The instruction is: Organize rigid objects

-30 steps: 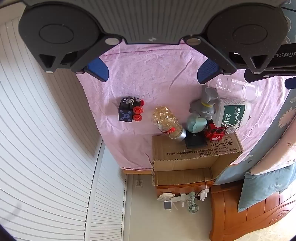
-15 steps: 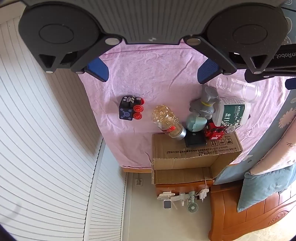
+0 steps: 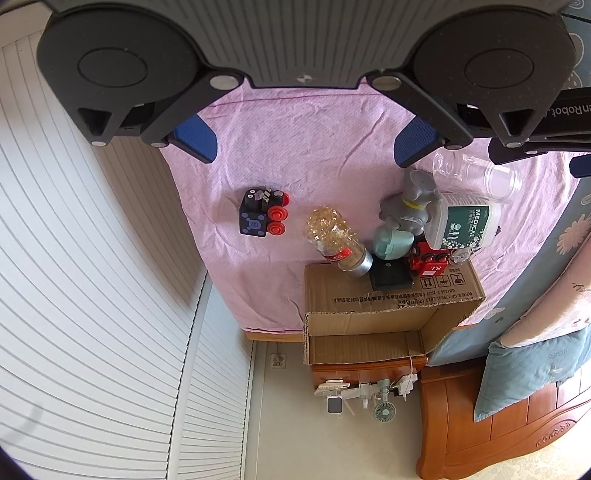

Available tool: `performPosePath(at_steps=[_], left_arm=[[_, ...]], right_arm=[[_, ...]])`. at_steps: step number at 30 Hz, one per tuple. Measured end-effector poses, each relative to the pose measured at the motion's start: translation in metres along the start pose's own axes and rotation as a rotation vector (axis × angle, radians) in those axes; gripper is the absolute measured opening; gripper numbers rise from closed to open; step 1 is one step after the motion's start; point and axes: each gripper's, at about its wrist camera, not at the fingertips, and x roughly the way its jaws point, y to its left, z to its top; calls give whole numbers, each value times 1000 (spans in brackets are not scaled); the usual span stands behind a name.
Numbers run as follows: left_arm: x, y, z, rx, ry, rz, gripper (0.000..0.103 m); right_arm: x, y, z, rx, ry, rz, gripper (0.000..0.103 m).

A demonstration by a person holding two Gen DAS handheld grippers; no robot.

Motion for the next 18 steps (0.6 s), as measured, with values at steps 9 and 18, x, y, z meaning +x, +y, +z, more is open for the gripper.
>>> performPosePath(at_steps=[9, 18], left_arm=[[0, 1, -1, -1, -3, -1, 102], [-1, 1, -1, -1, -7, 5, 102]], right_arm=[[-1, 0, 1, -1, -2, -3, 103], [-2, 0, 1, -2, -6, 0, 103]])
